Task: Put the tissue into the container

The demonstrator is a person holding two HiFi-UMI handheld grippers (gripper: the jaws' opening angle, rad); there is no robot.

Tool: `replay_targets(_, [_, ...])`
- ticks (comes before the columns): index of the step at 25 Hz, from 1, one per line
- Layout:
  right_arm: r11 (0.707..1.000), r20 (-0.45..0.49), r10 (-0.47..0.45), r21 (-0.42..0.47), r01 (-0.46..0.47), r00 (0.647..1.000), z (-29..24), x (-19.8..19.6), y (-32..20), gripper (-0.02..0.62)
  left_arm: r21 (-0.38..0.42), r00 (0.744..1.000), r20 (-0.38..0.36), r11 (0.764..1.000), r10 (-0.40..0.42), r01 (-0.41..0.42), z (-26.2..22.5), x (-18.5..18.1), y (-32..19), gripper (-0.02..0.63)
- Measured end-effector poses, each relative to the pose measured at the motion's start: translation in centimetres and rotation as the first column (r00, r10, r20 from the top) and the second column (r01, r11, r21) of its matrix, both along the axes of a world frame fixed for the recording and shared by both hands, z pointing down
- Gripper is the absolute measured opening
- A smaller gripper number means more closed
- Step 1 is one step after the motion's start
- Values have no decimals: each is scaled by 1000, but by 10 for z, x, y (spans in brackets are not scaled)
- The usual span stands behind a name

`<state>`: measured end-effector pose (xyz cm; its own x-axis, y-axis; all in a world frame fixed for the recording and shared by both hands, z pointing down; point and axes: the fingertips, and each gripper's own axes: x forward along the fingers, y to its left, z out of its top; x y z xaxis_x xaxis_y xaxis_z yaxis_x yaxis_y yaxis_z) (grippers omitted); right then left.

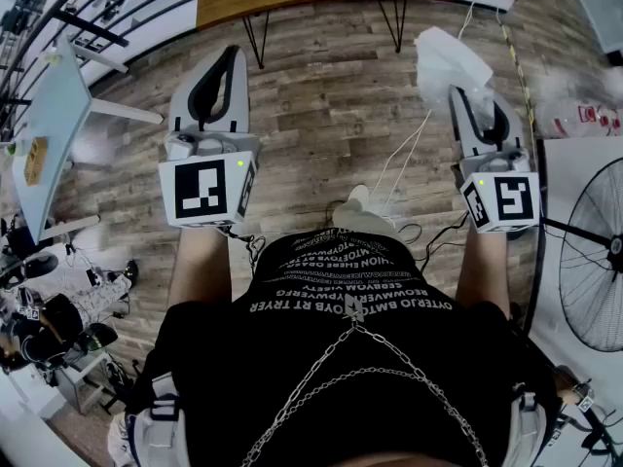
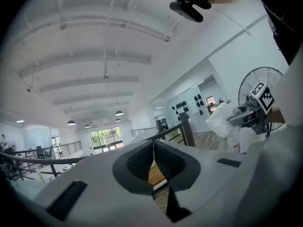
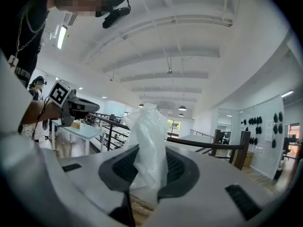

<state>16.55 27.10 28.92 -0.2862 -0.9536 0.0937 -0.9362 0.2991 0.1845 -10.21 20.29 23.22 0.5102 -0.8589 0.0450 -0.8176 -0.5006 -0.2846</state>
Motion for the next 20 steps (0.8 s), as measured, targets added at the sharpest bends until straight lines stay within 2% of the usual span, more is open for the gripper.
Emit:
replay_targets(3, [1000,-3,-20,-8,20,1000,5,-39,32,110,-25,1000,11,999,-24,25,12,-37,35,29])
replay_targets(6, [1000,38,-13,-1,13,999,4,-79,63,110,-60,999,6,998,-33,33,31,-81,80,29])
replay_targets(9, [1000,82,-13,7,13,997,-1,-120,95,115,-100,998,-13,993,-64,62,55,-137,125,29])
replay_targets(12, [1000,71,-22,3,22,997,-6,-151,118,115,-120,994,-42,988,-104,98,65,-185,151,29])
replay_targets(16, [1000,72,-8,-6,8,997,-14,-161,124,115,-107,991,-73,989,-113,105,61,-214,158,29])
replay_targets(20, [1000,74,11,13,-12,997,-22,-154,106,115,-83,989,-90,991,-114,106,52,-216,136,29])
